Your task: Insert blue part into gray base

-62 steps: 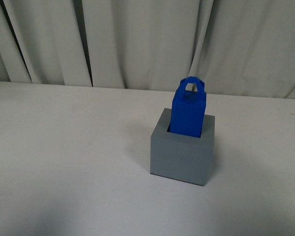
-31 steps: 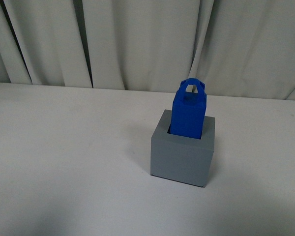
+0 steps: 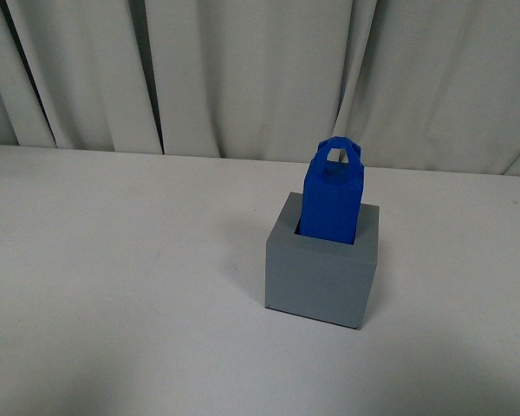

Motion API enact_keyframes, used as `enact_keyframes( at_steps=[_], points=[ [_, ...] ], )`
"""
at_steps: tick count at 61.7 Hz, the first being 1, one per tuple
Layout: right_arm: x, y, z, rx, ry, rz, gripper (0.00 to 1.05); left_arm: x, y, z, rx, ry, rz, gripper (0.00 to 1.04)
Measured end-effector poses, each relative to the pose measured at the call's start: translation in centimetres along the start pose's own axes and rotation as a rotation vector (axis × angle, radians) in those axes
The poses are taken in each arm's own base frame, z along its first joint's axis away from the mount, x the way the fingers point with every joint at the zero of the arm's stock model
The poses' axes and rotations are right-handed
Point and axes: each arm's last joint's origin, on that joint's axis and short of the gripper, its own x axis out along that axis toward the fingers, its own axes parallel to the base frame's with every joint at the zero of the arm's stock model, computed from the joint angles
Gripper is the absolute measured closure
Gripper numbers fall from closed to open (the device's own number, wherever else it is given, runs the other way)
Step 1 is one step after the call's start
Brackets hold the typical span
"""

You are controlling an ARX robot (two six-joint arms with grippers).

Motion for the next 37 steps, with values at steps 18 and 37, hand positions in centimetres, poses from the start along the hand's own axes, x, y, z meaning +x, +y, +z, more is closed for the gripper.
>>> enact_keyframes(
  at_steps=[18, 37],
  points=[
    [-0.8, 0.0, 0.0, 0.000, -0.003, 0.000, 1.03, 0.0, 0.0, 0.0, 0.000, 0.000, 0.000, 0.06],
    [-1.7, 0.0, -0.2, 0.000, 0.016, 0.000, 1.03, 0.0, 0.0, 0.0, 0.000, 0.000, 0.000, 0.06]
  ],
)
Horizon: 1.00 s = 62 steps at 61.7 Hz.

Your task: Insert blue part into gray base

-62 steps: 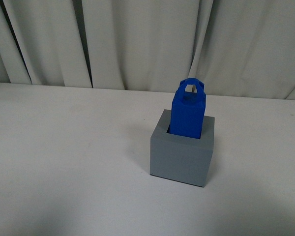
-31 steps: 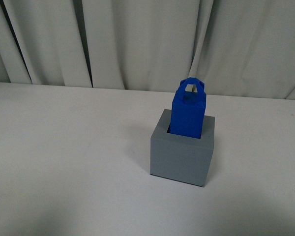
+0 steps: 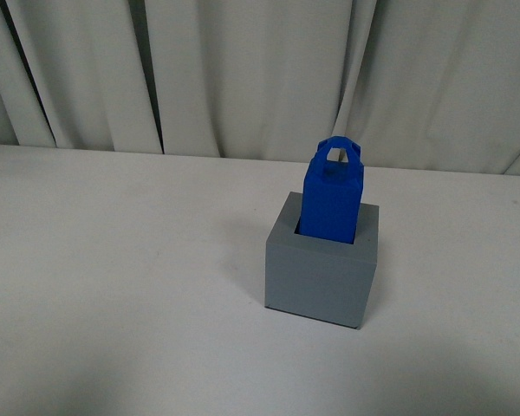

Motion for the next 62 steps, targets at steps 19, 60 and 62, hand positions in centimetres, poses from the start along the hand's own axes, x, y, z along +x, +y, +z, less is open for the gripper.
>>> enact_keyframes(
  at_steps=[19, 60, 62],
  points=[
    [-0.70, 0.00, -0.08, -0.001, -0.012, 0.001, 0.97, 0.00, 0.00, 0.00, 0.000, 0.000, 0.000, 0.06],
    [-0.71, 0.00, -0.07, 0.000, -0.013, 0.001, 0.09, 0.00, 0.00, 0.00, 0.000, 0.000, 0.000, 0.06],
    [-0.71, 0.00, -0.07, 0.000, -0.013, 0.001, 0.09, 0.00, 0.00, 0.00, 0.000, 0.000, 0.000, 0.06]
  ],
)
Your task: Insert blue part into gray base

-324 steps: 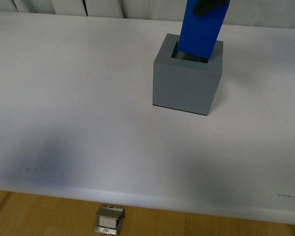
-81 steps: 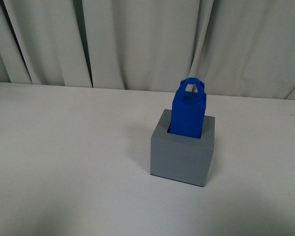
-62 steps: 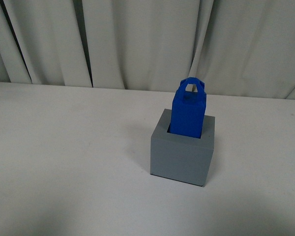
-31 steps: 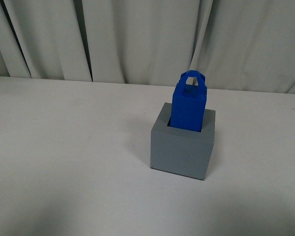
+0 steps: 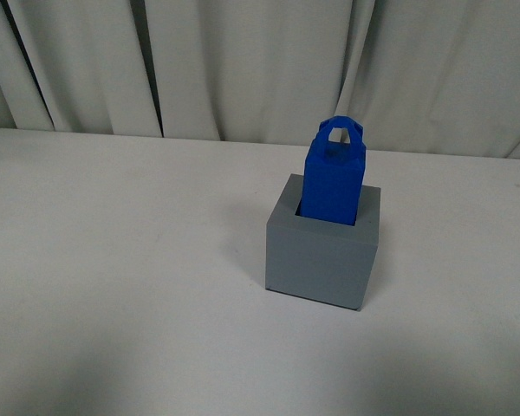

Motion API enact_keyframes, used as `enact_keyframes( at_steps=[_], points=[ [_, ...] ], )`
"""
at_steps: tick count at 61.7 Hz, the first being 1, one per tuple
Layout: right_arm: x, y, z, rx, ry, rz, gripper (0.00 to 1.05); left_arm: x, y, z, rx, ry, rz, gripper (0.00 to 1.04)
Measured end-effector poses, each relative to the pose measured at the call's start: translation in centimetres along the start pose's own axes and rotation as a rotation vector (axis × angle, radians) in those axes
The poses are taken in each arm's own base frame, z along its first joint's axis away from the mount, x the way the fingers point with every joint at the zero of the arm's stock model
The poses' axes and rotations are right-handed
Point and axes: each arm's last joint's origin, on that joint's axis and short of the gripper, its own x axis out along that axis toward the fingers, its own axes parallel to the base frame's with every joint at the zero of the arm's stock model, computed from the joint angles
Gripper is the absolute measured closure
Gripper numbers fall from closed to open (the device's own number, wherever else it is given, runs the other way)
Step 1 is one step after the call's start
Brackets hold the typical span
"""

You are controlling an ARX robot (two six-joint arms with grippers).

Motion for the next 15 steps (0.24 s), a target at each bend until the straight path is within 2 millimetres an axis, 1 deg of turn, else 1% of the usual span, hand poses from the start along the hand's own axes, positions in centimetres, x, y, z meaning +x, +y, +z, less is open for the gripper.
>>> enact_keyframes(
  at_steps=[15],
  points=[
    [0.00, 0.00, 0.01, 0.000, 0.000, 0.000, 0.09, 0.00, 0.00, 0.00, 0.000, 0.000, 0.000, 0.06]
  ],
)
